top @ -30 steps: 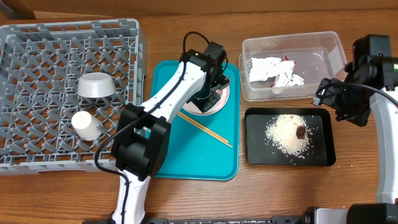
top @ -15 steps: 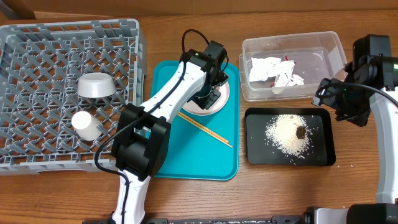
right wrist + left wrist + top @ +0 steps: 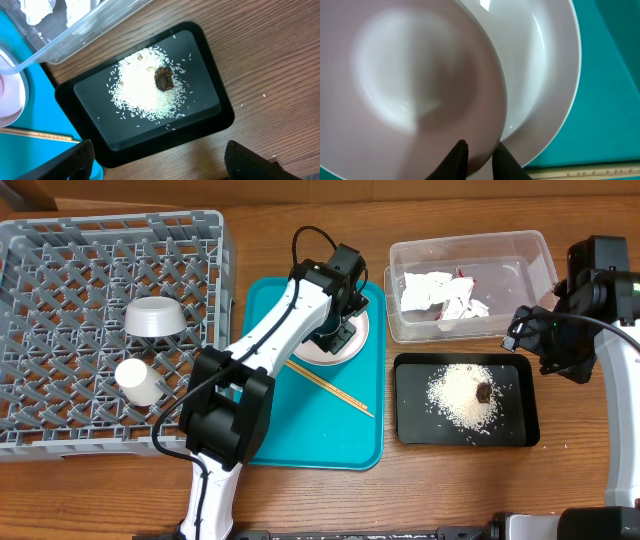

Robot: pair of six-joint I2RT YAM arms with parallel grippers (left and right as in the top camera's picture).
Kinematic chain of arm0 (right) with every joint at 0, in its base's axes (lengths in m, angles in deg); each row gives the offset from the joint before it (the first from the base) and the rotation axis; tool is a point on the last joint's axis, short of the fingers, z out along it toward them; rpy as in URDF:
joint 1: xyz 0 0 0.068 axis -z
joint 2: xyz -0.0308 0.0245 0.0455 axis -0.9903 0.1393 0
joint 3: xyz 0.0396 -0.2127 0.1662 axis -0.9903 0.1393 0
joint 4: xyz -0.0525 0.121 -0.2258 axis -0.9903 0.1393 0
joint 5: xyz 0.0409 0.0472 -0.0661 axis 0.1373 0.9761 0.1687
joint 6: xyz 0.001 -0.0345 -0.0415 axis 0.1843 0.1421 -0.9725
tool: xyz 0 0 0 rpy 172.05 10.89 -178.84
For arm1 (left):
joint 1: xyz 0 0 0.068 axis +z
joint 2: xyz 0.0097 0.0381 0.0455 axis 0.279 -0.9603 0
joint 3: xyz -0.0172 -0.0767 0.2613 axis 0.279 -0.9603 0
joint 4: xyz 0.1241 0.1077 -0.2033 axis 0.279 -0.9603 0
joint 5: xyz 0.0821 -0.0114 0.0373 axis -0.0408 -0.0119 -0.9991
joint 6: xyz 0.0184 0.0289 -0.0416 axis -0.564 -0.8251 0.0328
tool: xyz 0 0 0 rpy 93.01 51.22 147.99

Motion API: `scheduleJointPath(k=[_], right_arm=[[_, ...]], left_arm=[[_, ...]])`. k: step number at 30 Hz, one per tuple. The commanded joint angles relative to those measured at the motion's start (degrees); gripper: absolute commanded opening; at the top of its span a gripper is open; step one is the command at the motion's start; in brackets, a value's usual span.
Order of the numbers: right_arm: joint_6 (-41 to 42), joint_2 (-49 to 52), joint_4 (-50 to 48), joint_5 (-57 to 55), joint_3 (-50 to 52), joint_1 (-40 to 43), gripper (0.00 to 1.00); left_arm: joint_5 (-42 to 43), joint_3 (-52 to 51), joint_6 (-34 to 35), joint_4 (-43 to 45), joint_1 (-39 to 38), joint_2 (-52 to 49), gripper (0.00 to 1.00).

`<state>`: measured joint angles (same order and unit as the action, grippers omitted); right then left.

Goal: Sort waste into correct bins and load items into the dishwasher
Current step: 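Grasp the pink bowl rim with the left gripper and lift, then carry the pink bowl into the dish rack and release it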

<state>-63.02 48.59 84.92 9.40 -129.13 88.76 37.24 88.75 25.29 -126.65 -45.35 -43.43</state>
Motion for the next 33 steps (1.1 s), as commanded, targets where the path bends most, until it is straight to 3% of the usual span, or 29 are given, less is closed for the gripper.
scheduleJointPath(k=[1,7,12,19,27,33], right_arm=[[0.0,-0.7,-0.2,0.0,-1.4,0.1,0.85],[0.0,-0.6,-0.1,0.0,-1.4,0.1,0.85],[0.0,-0.7,-0.2,0.0,-1.4,0.1,0.85],[0.0,-0.7,-0.2,0.0,-1.4,0.1,0.85],[0.0,-0.7,0.1,0.0,-1.4,0.1,0.85],[0.0,-0.7,0.0,0.0,-1.4,0.1,0.85]], left_arm=[[0.3,-0.8,0.8,0.6,0.3,-1.2,0.2],[0.3,-3.5,0.8,2.4,0.3,-1.2,0.24],[-0.9,-3.7,0.8,2.1,0.3,-1.0,0.04],[-2.7,-0.2,3.1,-1.2,0.4,-0.8,0.04],[-2.1,11.3,6.5,-6.1,3.1,4.4,0.04],[7.3,17.2,6.8,-6.5,11.1,10.2,0.04]])
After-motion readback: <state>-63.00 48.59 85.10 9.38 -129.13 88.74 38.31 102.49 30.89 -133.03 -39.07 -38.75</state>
